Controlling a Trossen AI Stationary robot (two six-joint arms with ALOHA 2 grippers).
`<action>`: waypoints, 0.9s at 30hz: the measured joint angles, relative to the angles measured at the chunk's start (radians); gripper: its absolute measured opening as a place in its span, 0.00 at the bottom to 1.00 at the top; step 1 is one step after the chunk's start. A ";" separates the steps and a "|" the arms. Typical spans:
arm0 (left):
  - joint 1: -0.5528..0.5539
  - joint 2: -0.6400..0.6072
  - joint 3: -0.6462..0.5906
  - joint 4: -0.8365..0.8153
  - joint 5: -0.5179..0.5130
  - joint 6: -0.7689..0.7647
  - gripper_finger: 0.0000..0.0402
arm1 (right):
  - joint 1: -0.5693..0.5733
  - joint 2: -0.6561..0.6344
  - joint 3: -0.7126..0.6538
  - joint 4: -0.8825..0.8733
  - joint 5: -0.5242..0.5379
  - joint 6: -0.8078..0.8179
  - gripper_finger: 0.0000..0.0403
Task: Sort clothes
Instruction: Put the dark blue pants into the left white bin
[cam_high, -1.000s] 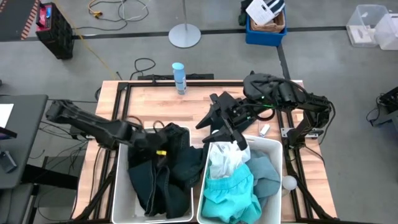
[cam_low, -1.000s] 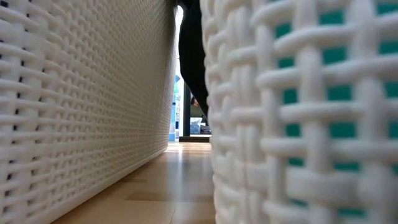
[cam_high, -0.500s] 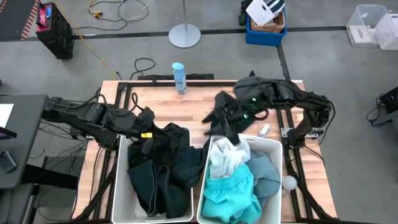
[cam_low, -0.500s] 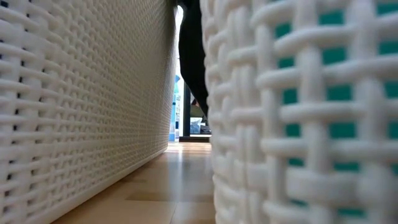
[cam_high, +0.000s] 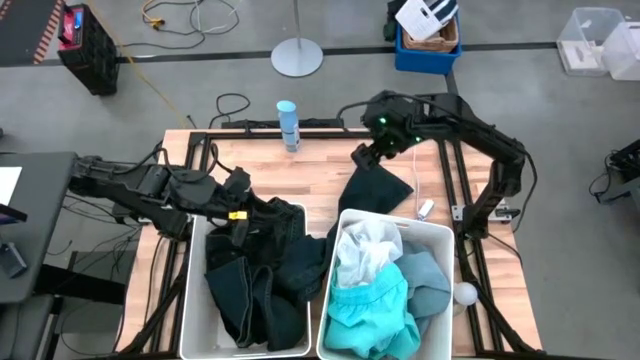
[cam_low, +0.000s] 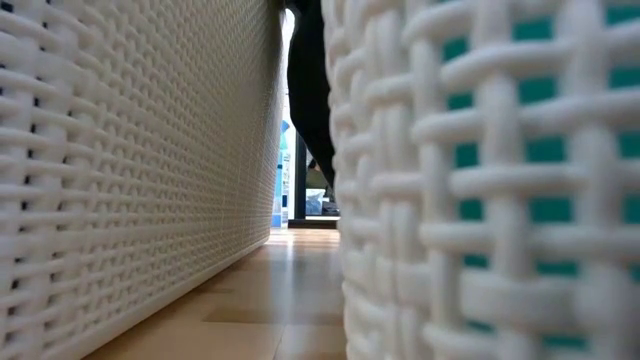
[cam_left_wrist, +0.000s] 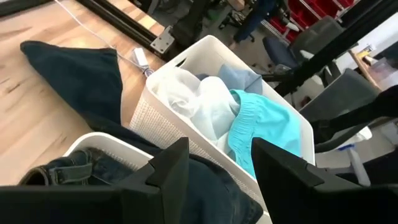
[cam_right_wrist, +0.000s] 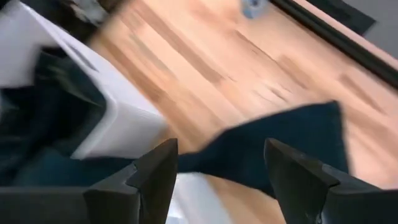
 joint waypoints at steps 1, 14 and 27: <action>0.000 0.000 0.000 0.000 0.000 0.003 0.42 | -0.019 -0.001 -0.021 -0.008 0.000 -0.029 0.64; -0.037 0.000 0.000 0.002 -0.013 0.024 0.42 | -0.233 -0.142 -0.335 0.008 -0.139 -0.517 0.64; -0.024 -0.001 0.000 0.036 -0.136 -0.027 0.42 | -0.593 -0.334 -0.746 0.068 -0.336 -0.288 0.64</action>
